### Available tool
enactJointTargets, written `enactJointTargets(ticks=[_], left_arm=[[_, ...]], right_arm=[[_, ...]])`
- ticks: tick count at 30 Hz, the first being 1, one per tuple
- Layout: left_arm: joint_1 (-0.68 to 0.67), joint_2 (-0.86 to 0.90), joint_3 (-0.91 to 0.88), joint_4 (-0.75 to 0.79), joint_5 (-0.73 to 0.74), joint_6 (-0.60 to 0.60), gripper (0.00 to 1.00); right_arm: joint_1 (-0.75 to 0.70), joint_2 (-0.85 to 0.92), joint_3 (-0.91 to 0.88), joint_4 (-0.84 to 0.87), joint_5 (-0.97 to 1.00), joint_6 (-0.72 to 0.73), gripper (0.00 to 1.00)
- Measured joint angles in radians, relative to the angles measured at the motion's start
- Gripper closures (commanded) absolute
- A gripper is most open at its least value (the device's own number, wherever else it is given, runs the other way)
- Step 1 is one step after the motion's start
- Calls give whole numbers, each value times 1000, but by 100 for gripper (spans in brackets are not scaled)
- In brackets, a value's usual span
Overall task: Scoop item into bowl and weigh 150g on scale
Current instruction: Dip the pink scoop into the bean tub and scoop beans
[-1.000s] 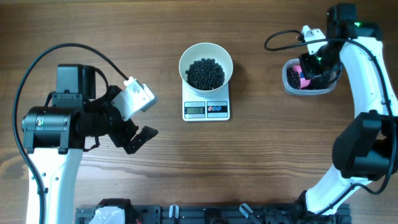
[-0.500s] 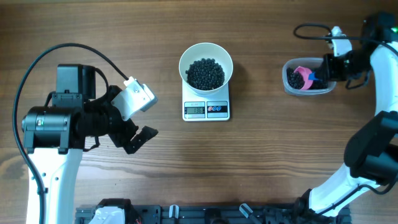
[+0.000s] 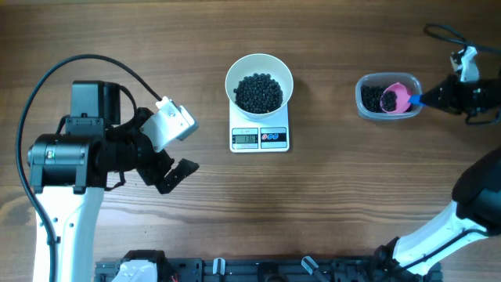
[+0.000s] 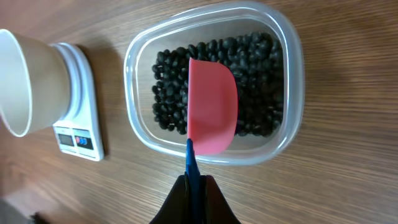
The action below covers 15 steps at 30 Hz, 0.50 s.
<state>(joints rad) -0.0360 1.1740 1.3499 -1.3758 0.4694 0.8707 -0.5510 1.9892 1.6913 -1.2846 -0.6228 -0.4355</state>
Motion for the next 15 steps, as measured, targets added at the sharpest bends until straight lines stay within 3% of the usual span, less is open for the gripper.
enactJointTargets(ticks=[15], left_arm=[[0,0,0,0,0,0,0]], right_arm=[[-48,5,0,-41,-200,-16,96]])
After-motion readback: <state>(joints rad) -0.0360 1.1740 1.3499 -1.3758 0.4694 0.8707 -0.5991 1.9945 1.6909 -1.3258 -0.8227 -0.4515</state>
